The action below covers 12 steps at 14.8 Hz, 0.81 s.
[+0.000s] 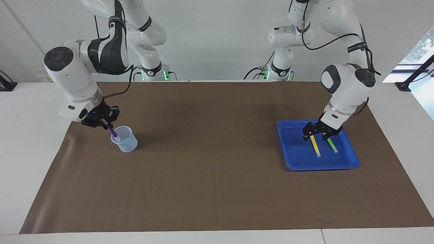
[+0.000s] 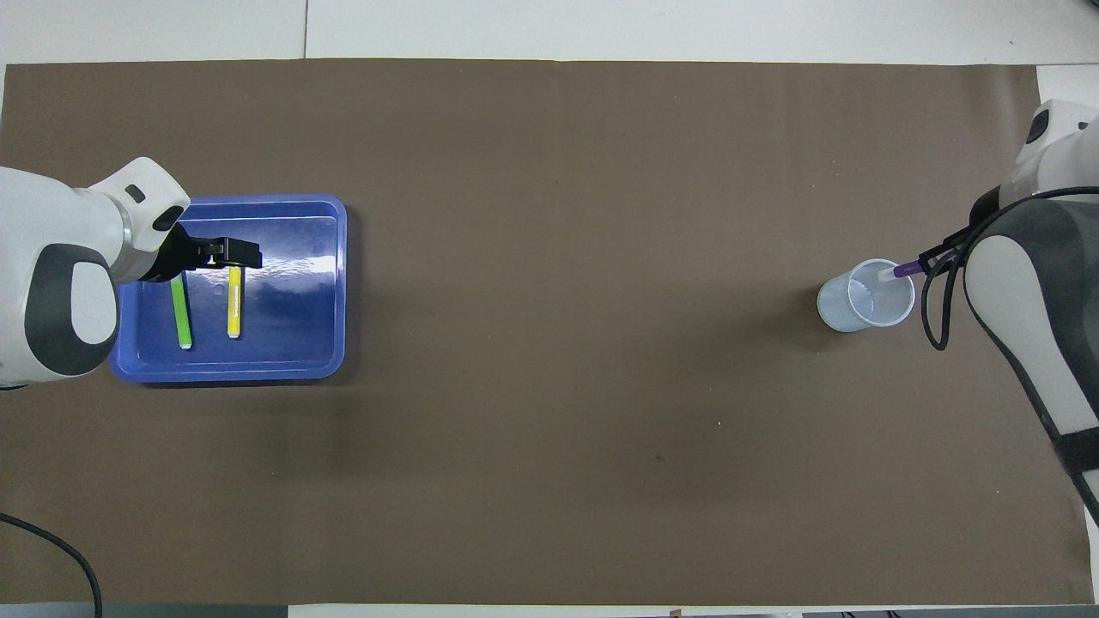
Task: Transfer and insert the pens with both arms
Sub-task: 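Insert the purple pen into the clear cup with the right gripper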
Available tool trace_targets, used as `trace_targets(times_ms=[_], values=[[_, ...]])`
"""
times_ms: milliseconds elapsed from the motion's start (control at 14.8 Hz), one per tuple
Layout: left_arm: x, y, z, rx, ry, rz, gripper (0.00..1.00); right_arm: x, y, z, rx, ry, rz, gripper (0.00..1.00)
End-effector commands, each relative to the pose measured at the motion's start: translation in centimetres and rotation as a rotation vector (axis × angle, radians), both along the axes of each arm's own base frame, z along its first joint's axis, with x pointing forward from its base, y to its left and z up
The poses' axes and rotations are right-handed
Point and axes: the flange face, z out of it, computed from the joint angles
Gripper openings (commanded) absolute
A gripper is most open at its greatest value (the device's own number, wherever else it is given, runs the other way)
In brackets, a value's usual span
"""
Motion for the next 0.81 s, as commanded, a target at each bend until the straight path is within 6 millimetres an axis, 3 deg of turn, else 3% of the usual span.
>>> trace_targets(times_ms=[0, 339, 406, 542, 609, 677, 745], values=[[0.1, 1.2, -2.6, 0.027, -0.014, -0.069, 1.0, -1.1, -0.4, 0.1, -0.012, -0.015, 0.026, 0.0], [0.2, 2.5, -6.5, 0.064, 0.004, -0.099, 1.0, -3.5, -0.2, -3.2, 0.003, -0.041, 0.015, 0.0], [0.1, 2.8, -6.8, 0.063, 0.007, -0.093, 0.98, -3.6, -0.1, -3.2, 0.003, -0.041, 0.016, 0.09], [-0.2, 2.7, -7.4, 0.062, 0.019, -0.083, 0.68, -3.6, -0.2, -3.2, 0.003, -0.044, 0.017, 0.72], [-0.3, 2.7, -7.4, 0.061, 0.024, -0.079, 0.37, -3.5, -0.2, -3.1, 0.003, -0.045, 0.017, 0.92], [-0.3, 2.7, -7.5, 0.061, 0.025, -0.077, 0.11, -3.5, -0.2, -3.0, 0.004, -0.047, 0.016, 1.0], [-0.3, 2.7, -7.4, 0.06, 0.024, -0.071, 0.0, -3.3, -0.2, -2.8, 0.007, -0.049, 0.014, 1.0]])
